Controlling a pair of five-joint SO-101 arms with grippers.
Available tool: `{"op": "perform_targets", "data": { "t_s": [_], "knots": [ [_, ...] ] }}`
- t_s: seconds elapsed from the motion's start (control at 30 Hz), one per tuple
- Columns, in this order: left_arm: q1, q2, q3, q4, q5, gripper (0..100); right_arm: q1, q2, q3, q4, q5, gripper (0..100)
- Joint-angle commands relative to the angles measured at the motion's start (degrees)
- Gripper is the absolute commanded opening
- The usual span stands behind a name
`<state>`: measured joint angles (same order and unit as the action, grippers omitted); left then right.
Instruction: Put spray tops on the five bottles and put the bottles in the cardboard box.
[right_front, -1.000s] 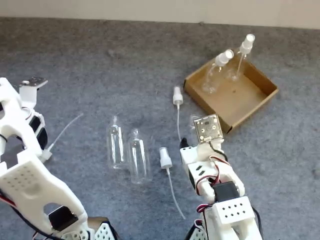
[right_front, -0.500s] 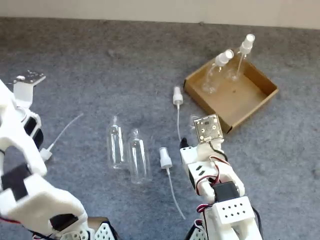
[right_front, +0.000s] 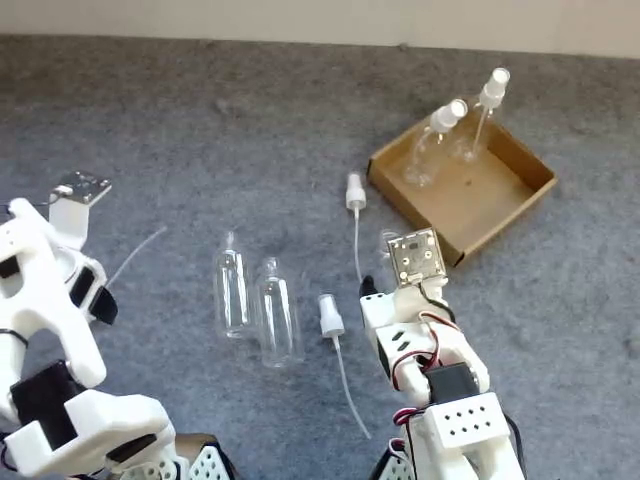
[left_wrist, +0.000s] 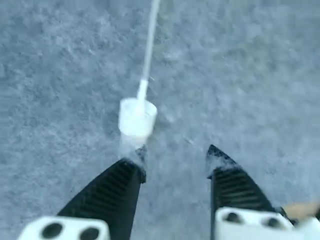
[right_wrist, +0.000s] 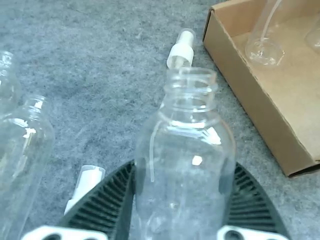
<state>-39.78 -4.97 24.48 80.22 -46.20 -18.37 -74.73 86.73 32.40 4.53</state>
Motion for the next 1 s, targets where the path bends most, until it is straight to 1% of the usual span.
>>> {"op": "perform_targets", "data": {
  "t_s": [0.0,0.2,0.3,0.37,0.43,0.57,0.67,0.87,0.97],
  "knots": [
    [1.36,-3.12,2.59,-7.38,-0.79,17,-0.57,-1.01,-0.75,-1.19,0.00,19.2],
    [1.36,-2.86,2.86,-9.14,-1.32,16,-0.57,-1.01,-0.75,-1.19,0.00,19.2],
    [1.27,-2.77,3.21,-9.14,-6.33,16,-0.57,-1.01,-0.75,-1.19,0.00,19.2],
    [0.57,-2.77,4.35,-9.49,-7.91,16,-0.57,-1.01,-0.75,-1.19,0.00,19.2],
    [0.22,-2.77,5.67,-12.04,-8.62,16,-0.57,-1.01,-0.75,-1.19,0.00,19.2],
    [-0.66,-2.77,9.63,-20.04,-9.32,16,-0.57,-1.01,-0.75,-1.19,0.00,19.2],
    [-0.84,-2.77,12.26,-24.09,-10.99,16,-0.57,-1.01,-0.75,-1.19,0.00,19.2],
    [-0.84,-2.77,15.60,-28.75,-13.01,16,-0.57,-1.01,-0.75,-1.19,0.00,19.2],
    [-0.84,-2.77,16.66,-28.84,-14.51,16,-0.57,-1.01,-0.75,-1.19,0.00,19.2]
  ]
}}
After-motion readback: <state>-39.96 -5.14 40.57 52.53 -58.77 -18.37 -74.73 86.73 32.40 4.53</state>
